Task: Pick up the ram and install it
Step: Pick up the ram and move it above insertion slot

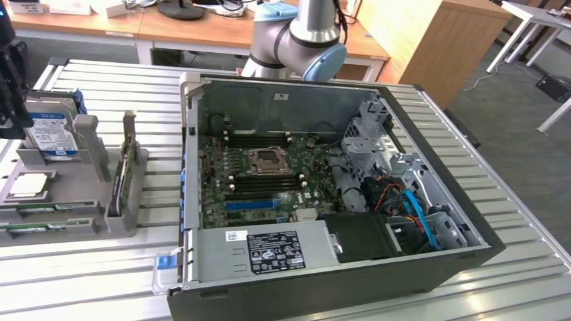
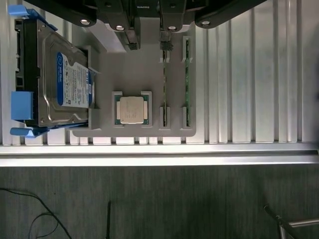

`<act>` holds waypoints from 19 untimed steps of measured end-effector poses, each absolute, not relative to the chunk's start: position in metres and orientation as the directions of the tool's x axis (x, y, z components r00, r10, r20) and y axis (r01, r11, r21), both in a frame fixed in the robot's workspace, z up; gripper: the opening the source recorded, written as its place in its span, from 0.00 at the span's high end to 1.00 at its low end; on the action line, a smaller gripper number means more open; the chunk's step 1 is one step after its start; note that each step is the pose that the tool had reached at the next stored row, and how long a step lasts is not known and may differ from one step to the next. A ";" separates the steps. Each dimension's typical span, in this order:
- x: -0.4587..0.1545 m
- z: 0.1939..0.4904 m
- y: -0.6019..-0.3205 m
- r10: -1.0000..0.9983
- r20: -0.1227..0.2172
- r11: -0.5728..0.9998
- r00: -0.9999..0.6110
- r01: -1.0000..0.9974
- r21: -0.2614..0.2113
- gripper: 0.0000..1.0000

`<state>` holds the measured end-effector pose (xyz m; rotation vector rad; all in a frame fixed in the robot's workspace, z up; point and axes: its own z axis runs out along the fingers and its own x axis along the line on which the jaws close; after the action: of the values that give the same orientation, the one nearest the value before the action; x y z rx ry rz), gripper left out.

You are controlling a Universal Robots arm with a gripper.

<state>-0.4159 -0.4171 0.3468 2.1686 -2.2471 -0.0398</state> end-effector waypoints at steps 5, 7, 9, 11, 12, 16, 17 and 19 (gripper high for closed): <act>-0.416 0.342 -0.417 -0.999 -0.004 0.035 -0.036 -0.999 0.031 0.70; -0.416 0.341 -0.417 -0.999 -0.004 0.035 -0.036 -0.999 0.031 0.70; -0.416 0.341 -0.417 -0.999 -0.004 0.035 -0.036 -0.999 0.031 0.70; -0.416 0.340 -0.417 -0.999 -0.004 0.035 -0.036 -0.999 0.031 0.70; -0.416 0.340 -0.417 -0.999 -0.004 0.035 -0.036 -0.999 0.031 0.70; -0.416 0.340 -0.417 -0.999 -0.005 0.036 -0.036 -0.999 0.031 0.70; -0.416 0.340 -0.418 -0.999 -0.005 0.035 -0.036 -0.999 0.031 0.70; -0.416 0.340 -0.420 -0.999 -0.004 0.035 -0.035 -0.999 0.031 0.70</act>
<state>-0.4160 -0.4195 0.3404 2.1689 -2.2467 -0.0398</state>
